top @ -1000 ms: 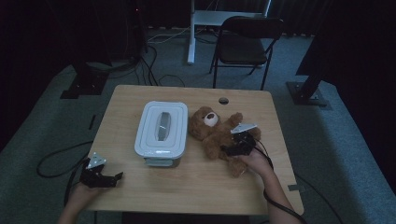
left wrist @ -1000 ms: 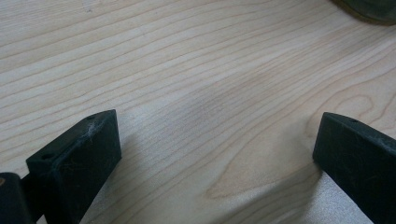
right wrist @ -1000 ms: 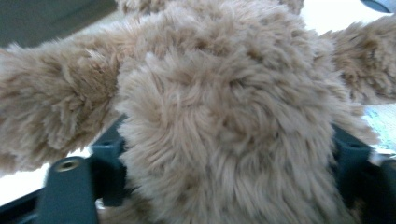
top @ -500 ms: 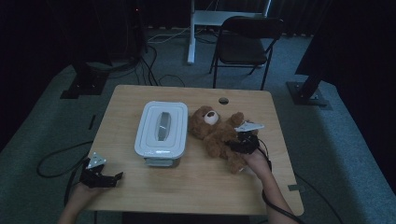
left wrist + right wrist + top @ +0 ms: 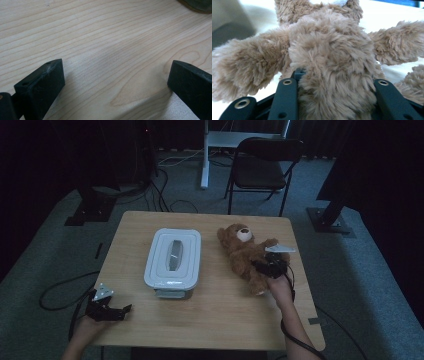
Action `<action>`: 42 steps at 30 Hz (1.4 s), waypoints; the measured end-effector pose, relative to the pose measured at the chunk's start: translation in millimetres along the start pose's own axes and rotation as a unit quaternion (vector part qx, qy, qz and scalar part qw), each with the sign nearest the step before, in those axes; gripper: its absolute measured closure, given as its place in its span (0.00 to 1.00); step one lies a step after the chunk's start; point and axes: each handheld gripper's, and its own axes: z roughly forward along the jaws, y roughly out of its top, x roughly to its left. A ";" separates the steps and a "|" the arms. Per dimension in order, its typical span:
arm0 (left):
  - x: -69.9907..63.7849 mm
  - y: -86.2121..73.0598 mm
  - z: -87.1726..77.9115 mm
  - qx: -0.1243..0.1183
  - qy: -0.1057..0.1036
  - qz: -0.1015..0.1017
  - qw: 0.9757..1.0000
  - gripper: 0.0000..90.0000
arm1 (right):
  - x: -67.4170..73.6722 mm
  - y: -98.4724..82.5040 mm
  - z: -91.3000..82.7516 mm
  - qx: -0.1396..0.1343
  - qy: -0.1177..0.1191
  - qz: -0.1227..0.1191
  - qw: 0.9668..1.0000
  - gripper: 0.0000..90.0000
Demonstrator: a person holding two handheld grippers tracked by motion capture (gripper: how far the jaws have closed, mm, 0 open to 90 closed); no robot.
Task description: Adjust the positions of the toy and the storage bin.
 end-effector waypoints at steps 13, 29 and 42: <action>0.1 0.0 0.0 0.000 0.000 0.000 1.000 0.02 | -38.6 26.3 9.4 -0.014 -0.095 0.076 0.992 0.64; 0.3 0.0 -0.2 0.000 -0.001 0.000 1.000 0.02 | -62.4 19.8 38.5 0.008 -0.150 0.131 0.980 0.42; -3.4 0.6 0.1 0.000 -0.010 0.016 1.000 0.01 | -63.1 15.2 13.3 0.011 -0.117 0.116 0.986 0.14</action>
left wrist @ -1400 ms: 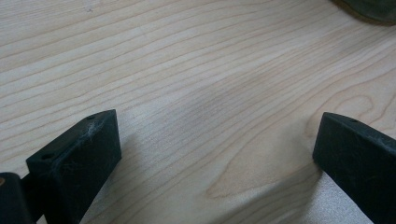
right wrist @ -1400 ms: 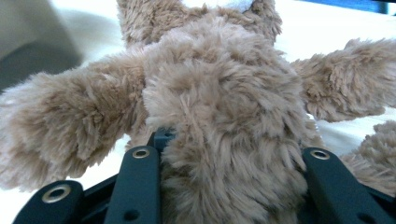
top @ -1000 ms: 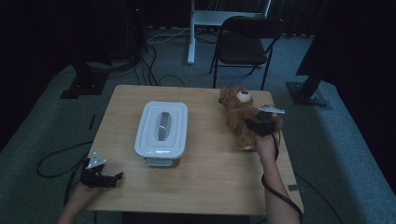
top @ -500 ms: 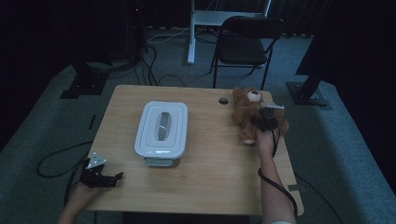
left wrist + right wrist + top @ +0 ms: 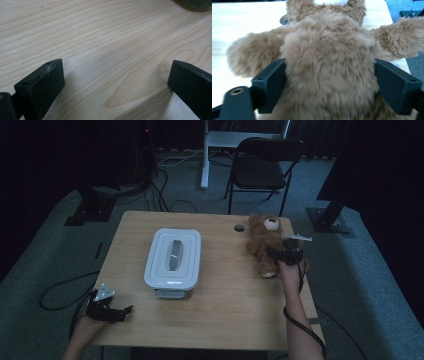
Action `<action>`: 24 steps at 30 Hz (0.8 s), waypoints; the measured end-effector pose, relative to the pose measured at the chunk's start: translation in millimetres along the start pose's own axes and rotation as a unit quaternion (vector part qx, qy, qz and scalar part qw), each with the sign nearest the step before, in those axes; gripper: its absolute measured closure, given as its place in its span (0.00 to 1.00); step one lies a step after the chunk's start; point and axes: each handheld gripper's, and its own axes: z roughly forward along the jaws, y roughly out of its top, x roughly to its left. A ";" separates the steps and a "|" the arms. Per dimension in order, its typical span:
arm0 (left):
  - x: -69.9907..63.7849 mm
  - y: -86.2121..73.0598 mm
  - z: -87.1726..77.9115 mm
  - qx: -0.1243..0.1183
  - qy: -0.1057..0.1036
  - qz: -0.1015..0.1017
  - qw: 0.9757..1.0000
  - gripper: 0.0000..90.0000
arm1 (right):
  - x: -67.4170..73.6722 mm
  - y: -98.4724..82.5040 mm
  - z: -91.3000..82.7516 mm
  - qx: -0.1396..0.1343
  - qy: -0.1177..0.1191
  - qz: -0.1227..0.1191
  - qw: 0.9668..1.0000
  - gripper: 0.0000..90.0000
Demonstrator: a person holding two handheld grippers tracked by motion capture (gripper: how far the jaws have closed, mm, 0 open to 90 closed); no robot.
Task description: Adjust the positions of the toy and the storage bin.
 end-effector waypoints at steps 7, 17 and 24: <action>1.2 1.6 1.3 0.001 0.009 -0.011 1.000 0.01 | 10.6 -8.9 -23.9 -0.024 0.004 -0.040 0.999 0.15; 4.8 17.5 9.1 0.001 0.013 -0.013 1.000 0.01 | 49.4 3.8 -47.3 -0.063 0.036 -0.082 0.994 0.15; 6.9 31.7 25.3 0.006 0.028 -0.004 1.000 0.01 | 91.0 6.6 -45.2 -0.078 0.079 -0.100 0.989 0.15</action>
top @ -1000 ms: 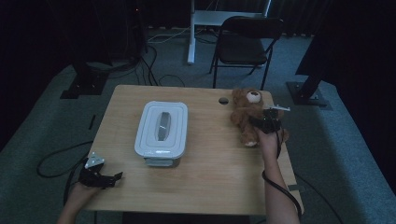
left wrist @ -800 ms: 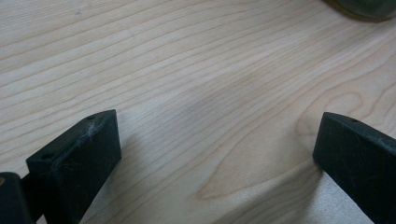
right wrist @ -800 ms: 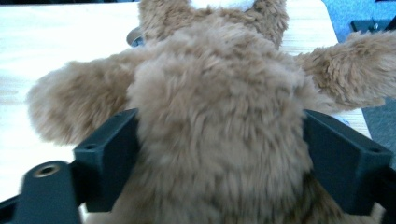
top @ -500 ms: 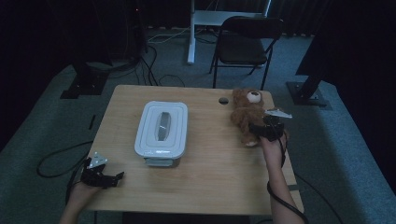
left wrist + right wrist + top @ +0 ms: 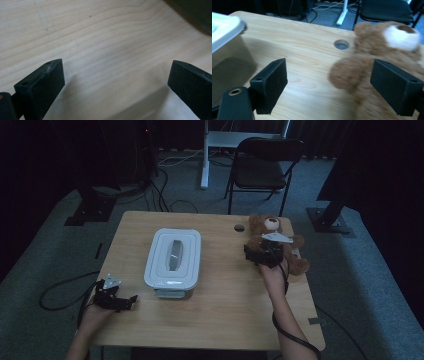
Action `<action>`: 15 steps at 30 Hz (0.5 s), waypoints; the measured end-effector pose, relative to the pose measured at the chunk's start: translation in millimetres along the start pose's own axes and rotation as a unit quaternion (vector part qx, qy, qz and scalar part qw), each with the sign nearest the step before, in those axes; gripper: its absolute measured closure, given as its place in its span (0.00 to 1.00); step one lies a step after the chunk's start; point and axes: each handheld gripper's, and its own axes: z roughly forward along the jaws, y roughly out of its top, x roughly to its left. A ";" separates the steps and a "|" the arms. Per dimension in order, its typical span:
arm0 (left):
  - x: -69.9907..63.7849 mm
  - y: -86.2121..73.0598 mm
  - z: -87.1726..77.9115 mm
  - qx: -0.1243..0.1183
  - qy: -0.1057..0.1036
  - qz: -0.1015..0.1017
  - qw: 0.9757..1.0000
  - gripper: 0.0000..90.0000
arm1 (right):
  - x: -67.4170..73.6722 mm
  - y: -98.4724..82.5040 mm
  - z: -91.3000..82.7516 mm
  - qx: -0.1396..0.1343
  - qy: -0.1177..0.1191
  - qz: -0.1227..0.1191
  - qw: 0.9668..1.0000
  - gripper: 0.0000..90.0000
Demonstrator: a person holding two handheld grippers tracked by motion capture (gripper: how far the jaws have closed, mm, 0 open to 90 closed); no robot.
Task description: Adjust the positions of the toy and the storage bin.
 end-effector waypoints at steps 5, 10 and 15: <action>1.9 11.7 8.5 0.001 0.007 0.000 1.000 0.02 | 27.8 -4.5 20.0 0.015 0.028 -0.015 0.999 0.15; 6.0 25.9 14.0 -0.012 -0.011 -0.010 1.000 0.01 | 55.4 -15.4 47.7 0.034 0.040 -0.026 0.998 0.15; 8.2 40.1 21.1 -0.016 0.000 -0.010 1.000 0.01 | 77.2 -24.6 77.3 0.054 0.049 -0.016 0.997 0.15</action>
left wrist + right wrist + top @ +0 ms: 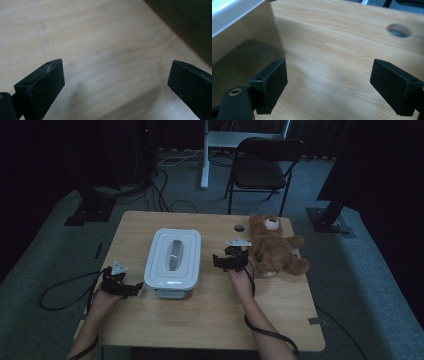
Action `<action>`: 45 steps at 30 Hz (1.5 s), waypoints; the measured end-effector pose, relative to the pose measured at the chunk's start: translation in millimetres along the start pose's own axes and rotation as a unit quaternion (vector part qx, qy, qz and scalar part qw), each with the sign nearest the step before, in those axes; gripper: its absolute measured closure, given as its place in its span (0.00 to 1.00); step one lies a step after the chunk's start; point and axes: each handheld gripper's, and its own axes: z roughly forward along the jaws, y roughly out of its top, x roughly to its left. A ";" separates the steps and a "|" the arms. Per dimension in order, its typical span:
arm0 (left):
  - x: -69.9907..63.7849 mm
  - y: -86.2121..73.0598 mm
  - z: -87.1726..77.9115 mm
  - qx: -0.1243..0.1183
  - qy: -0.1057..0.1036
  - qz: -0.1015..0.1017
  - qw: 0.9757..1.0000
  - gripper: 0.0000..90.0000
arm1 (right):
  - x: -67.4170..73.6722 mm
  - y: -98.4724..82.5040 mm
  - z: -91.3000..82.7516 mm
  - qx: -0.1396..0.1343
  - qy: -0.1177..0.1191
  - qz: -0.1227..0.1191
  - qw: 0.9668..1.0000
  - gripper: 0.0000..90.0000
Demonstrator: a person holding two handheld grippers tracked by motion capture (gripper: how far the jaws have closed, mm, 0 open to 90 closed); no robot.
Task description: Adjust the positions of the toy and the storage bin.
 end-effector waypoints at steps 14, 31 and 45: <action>-2.1 38.2 13.1 -0.009 -0.011 0.017 1.000 0.01 | 19.4 13.2 49.2 0.021 0.011 0.009 1.000 0.15; -28.7 55.7 5.1 0.007 -0.010 0.061 0.998 0.02 | 22.8 14.9 59.1 0.033 0.068 -0.025 0.997 0.18; -66.8 45.4 -9.7 0.018 -0.012 0.062 0.998 0.01 | 10.7 5.5 54.4 0.034 0.138 -0.030 0.989 0.22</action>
